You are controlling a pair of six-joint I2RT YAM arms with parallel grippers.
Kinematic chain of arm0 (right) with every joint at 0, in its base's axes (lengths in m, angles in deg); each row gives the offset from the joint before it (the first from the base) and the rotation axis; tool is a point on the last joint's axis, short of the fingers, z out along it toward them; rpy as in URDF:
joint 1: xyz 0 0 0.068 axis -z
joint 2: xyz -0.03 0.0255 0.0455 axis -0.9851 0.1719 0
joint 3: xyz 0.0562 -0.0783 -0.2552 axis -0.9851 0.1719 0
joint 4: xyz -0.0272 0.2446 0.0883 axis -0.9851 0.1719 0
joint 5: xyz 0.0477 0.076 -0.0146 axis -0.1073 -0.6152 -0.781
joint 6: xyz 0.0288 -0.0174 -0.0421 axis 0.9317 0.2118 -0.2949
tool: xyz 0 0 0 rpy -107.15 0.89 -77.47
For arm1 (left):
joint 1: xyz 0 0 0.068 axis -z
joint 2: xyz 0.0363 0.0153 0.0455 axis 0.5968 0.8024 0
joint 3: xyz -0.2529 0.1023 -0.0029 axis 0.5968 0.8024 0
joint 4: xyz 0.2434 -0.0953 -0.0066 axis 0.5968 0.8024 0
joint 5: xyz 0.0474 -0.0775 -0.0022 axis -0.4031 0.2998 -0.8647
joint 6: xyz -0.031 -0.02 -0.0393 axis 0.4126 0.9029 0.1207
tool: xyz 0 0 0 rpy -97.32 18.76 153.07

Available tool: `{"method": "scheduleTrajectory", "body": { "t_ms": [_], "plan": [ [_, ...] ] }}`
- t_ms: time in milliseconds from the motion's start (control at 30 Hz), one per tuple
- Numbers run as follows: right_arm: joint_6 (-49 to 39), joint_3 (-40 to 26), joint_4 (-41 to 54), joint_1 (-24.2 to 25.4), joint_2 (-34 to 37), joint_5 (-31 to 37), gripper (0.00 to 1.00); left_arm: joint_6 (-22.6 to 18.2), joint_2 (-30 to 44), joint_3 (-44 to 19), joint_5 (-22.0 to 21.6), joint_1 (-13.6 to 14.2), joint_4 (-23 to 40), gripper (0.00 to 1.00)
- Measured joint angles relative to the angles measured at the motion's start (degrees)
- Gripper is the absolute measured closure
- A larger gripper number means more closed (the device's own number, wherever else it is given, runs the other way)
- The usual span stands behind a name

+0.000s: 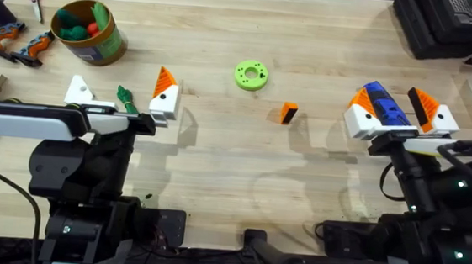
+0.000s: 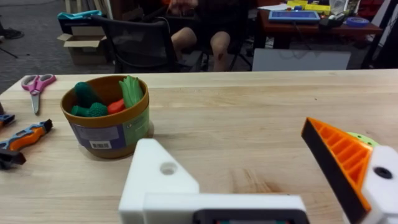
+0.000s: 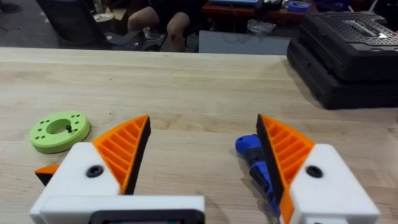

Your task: Pick up the gripper from the table and insert it into the empty holder that is missing its gripper. Then pick up a screw, insert it into the mounting hole, and use the screwdriver to tighten it. Finally, clean up the table by picking up the vegetable and placing it into the bucket.

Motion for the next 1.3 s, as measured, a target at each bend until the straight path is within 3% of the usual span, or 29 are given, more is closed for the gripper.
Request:
{"method": "scheduleTrajectory", "body": {
  "t_ms": [500,633,833,1033,1200,1300],
  "plan": [
    [1.45,-0.01,-0.05,0.0,0.0,-0.04,0.008,-0.31,-0.01,-0.01,0.0,0.0,0.57,0.014],
    [1.55,-2.64,5.74,0.0,0.09,0.45,0.008,-0.42,0.08,-1.03,0.02,0.0,6.16,0.015],
    [1.59,-14.26,21.58,0.0,5.64,1.0,0.008,-0.59,3.59,-14.64,-1.5,0.0,23.91,0.015],
    [2.17,-28.84,31.97,0.0,20.69,0.98,0.008,0.15,18.46,-34.64,-3.1,0.0,41.49,0.015],
    [2.4,-41.66,39.89,0.0,35.18,0.98,0.008,7.14,33.72,-50.06,-4.86,0.0,56.18,0.014],
    [2.4,-47.36,42.97,0.0,42.0,0.98,0.008,10.27,40.32,-56.47,-5.05,0.0,60.23,0.014]
  ]
}}
